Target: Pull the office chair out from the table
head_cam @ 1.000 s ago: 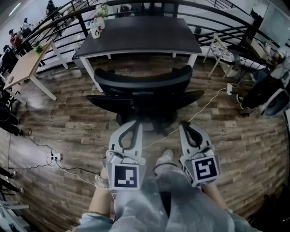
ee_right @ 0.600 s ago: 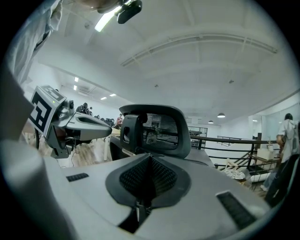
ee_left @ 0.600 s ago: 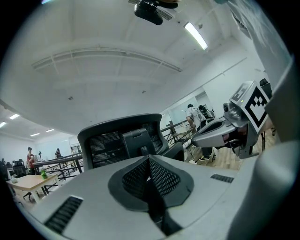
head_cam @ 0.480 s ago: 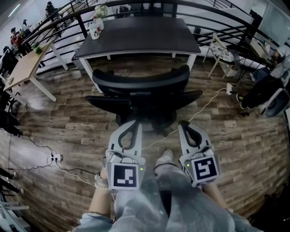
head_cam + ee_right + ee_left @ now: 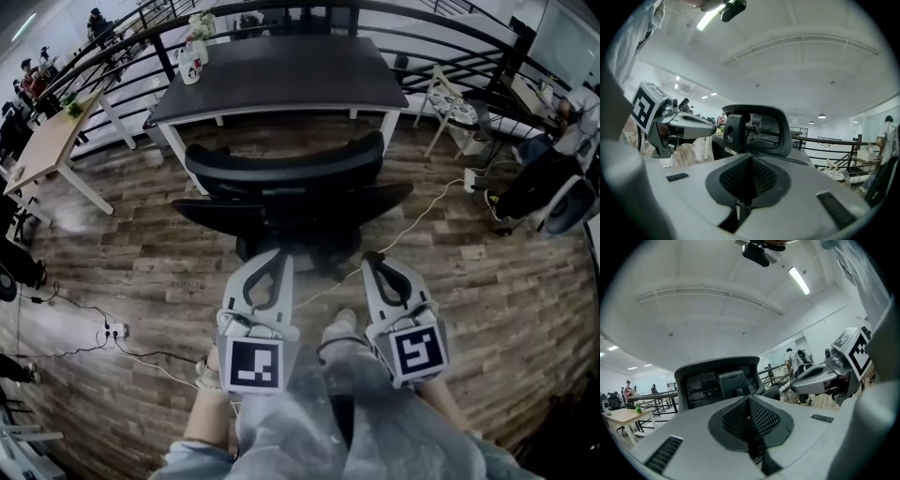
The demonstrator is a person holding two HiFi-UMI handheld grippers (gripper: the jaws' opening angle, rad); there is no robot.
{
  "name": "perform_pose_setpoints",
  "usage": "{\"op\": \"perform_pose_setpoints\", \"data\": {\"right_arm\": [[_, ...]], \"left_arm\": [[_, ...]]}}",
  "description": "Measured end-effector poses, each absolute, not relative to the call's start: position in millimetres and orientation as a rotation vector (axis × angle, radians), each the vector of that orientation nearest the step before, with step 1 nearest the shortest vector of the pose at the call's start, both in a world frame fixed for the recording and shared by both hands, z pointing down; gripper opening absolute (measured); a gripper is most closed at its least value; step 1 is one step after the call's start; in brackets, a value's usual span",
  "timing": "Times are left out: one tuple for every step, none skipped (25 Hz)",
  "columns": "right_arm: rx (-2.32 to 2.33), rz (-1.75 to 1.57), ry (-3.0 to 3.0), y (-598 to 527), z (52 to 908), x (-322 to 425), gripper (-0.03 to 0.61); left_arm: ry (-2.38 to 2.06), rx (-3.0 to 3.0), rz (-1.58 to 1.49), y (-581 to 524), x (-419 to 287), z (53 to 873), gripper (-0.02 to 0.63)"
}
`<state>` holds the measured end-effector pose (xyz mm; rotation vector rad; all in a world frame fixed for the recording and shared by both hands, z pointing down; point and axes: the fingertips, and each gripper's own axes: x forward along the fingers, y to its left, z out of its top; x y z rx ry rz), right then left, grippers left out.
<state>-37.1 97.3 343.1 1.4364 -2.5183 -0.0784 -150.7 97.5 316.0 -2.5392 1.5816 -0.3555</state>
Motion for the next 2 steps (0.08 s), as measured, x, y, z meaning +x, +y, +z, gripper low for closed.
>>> {"op": "perform_pose_setpoints", "data": {"right_arm": [[1.434,-0.081,-2.519,98.7,343.6,-38.1,0.003],[1.431,-0.085,-2.52,100.0,344.0,-39.1,0.003]], "left_arm": [[1.581,-2.541,-0.355,98.4,-150.4,316.7,0.003],[1.58,-2.542,-0.354,99.3,-150.1,317.2,0.003]]}}
